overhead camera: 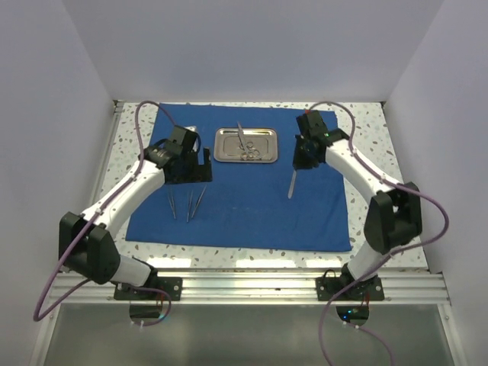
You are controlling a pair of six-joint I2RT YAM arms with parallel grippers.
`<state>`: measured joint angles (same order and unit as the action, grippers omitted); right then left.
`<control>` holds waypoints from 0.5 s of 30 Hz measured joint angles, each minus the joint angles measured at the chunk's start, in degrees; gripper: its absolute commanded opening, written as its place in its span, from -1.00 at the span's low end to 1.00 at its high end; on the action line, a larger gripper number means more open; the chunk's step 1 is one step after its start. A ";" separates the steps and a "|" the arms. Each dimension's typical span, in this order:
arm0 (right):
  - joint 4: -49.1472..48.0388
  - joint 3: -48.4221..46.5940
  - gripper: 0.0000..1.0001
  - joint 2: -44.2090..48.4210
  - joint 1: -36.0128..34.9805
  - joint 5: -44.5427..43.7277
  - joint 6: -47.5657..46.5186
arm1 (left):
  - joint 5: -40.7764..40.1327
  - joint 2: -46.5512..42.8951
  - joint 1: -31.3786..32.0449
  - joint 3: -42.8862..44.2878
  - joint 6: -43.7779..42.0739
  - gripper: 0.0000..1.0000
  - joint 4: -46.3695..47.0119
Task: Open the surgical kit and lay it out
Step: Place the medical item in the surgical kit.
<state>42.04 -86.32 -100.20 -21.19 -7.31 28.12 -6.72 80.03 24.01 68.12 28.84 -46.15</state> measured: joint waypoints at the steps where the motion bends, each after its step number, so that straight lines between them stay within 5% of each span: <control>1: -0.33 4.96 -1.00 3.15 0.00 0.44 0.24 | 0.37 1.33 0.02 0.70 0.00 0.99 0.55; 10: 0.20 32.44 -1.00 22.88 -0.07 2.21 1.81 | -0.31 10.88 1.31 16.17 -1.66 0.99 1.75; 11: 0.20 33.44 -0.68 23.98 -0.07 2.36 1.84 | -1.18 10.97 1.46 18.51 -1.97 0.97 1.70; 12: 0.17 34.03 -0.11 24.57 -0.07 2.38 2.05 | -2.34 10.84 1.53 20.20 -2.10 0.95 1.86; 13: 0.15 34.21 0.75 24.72 -0.07 2.40 2.14 | -3.98 10.27 1.60 21.66 -2.34 0.83 2.49; 14: -0.02 34.25 0.97 24.70 -0.07 2.34 2.23 | -5.53 8.96 1.62 21.92 -2.43 0.71 3.96; 15: -0.22 34.25 0.97 24.68 -0.07 2.32 1.92 | -7.21 6.88 1.62 21.33 -2.60 0.56 5.33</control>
<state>41.82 -52.07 -75.53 -21.26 -4.99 30.04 -13.93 86.91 25.63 89.45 26.24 -40.82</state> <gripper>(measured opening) 0.863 0.885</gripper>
